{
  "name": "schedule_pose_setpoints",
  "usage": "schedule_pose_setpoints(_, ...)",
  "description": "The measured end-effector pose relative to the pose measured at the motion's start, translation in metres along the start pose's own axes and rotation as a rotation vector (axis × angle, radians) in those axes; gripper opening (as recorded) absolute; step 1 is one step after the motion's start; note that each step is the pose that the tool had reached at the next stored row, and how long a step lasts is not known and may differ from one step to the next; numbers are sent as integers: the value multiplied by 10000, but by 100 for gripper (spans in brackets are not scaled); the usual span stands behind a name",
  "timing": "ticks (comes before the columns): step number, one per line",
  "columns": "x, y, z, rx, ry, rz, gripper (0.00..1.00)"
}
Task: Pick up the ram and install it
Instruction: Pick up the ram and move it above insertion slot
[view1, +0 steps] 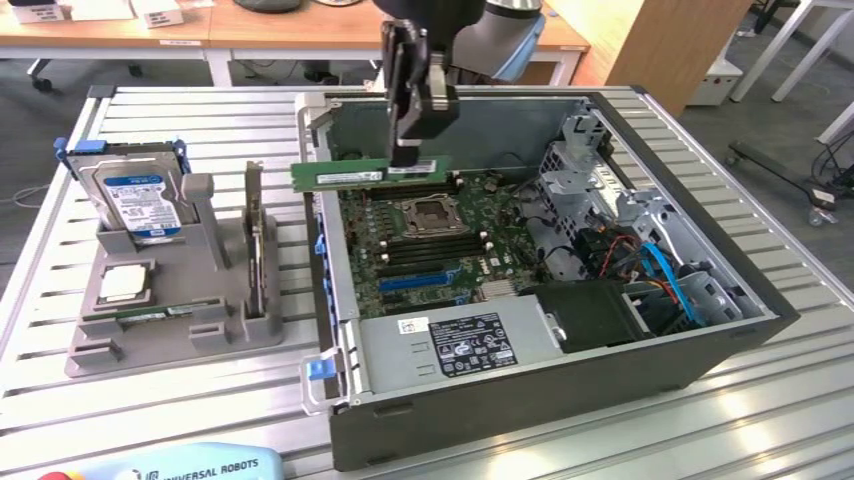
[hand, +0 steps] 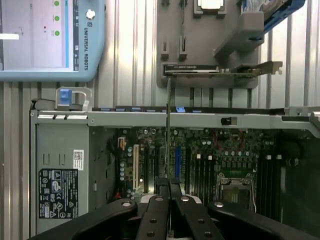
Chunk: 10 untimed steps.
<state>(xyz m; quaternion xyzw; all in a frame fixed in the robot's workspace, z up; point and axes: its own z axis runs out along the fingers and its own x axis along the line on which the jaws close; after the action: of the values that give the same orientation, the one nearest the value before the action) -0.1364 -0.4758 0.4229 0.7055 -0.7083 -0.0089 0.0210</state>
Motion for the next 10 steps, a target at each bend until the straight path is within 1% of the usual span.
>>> schedule_pose_setpoints(5, -1, -198, -9, 0, 0, -1, 11)
schedule_pose_setpoints(10, -1, -413, -18, 0, 0, -1, 11)
